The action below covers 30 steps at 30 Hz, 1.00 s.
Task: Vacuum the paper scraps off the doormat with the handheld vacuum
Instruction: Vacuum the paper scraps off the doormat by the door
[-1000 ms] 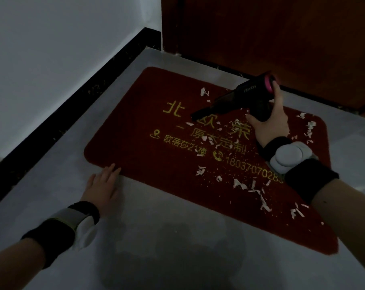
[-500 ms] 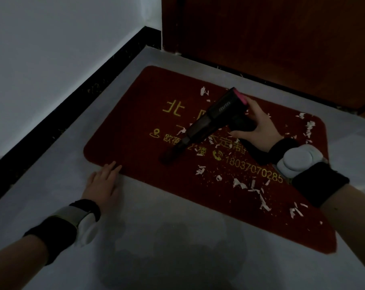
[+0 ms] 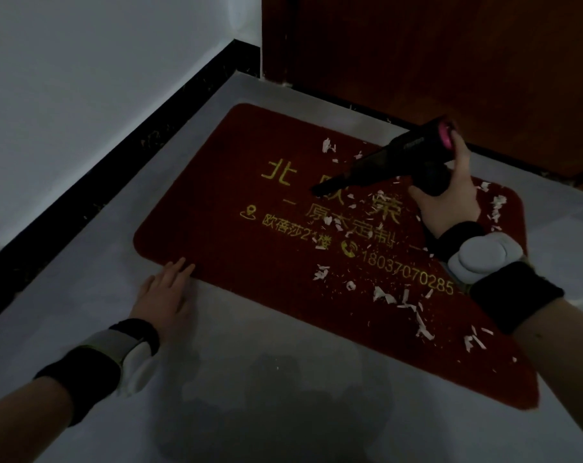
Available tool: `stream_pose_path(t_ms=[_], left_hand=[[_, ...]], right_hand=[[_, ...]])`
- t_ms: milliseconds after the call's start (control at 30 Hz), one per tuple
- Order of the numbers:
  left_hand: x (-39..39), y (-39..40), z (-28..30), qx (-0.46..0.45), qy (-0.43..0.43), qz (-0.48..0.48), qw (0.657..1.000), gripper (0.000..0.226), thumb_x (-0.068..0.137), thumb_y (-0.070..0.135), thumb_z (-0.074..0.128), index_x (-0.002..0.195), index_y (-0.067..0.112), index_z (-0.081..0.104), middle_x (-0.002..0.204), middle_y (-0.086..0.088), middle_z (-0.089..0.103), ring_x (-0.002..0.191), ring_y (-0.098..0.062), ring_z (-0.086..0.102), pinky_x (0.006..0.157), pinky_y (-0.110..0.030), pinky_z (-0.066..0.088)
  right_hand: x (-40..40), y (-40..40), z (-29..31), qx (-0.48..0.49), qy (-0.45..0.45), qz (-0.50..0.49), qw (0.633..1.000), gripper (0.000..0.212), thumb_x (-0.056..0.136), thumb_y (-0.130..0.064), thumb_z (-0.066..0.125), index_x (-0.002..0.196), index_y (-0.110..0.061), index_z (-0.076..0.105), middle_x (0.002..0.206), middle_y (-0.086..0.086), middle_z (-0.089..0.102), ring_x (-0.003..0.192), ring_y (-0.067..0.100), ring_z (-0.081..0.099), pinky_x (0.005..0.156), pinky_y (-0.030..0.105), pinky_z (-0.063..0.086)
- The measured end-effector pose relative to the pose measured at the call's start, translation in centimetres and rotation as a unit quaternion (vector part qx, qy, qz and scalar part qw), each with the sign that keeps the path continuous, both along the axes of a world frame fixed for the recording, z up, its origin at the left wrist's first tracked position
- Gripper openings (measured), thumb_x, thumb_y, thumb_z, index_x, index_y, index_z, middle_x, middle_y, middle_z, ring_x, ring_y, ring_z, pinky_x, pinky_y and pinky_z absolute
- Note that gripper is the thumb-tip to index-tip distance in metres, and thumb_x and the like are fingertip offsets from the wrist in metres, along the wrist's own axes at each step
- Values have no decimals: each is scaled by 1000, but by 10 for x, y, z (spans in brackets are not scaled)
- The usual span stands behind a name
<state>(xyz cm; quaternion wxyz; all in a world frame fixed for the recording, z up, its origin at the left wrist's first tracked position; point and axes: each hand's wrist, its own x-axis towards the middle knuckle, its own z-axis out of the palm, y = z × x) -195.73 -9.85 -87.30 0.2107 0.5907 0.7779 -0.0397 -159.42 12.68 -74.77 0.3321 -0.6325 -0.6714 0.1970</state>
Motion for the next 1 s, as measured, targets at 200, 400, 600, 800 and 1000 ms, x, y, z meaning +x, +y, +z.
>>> stream_pose_path(t_ms=[200,400,600,800,1000], left_hand=[[0,2,-3,2,8,-3,1000,61,99,24,37,151,17,5,159,-6,-1,146,-25,3,118,-39,7],[3,4,-7,22,4,9,1000,63,95,21,45,150,12,15,158,-11,6,145,-29,8,117,-41,9],[4,3,-5,24,13,6,1000,61,97,22,41,150,13,12,158,-10,4,146,-29,7,117,-40,8],[5,3,-2,26,-5,10,1000,62,96,22,42,150,13,12,158,-10,5,146,-28,7,116,-38,8],[2,4,-2,17,-14,9,1000,63,96,23,43,150,16,11,158,-7,4,146,-27,5,117,-40,8]], right_hand=[[3,6,-6,-19,25,-62,998,94,82,-18,66,145,-49,3,130,5,56,113,25,58,90,48,50],[-7,11,-6,-71,75,-10,995,92,84,-9,65,151,-33,6,140,6,47,118,18,50,88,27,39],[-17,3,-1,-118,73,127,982,89,79,-3,71,148,-23,19,130,-6,43,113,5,40,92,22,36],[-31,-1,-3,-157,21,281,947,91,76,-7,75,147,-26,22,132,-6,44,120,17,48,100,31,38],[-32,2,-5,-114,35,244,962,89,76,-11,76,146,-28,25,134,-5,47,120,13,46,103,35,39]])
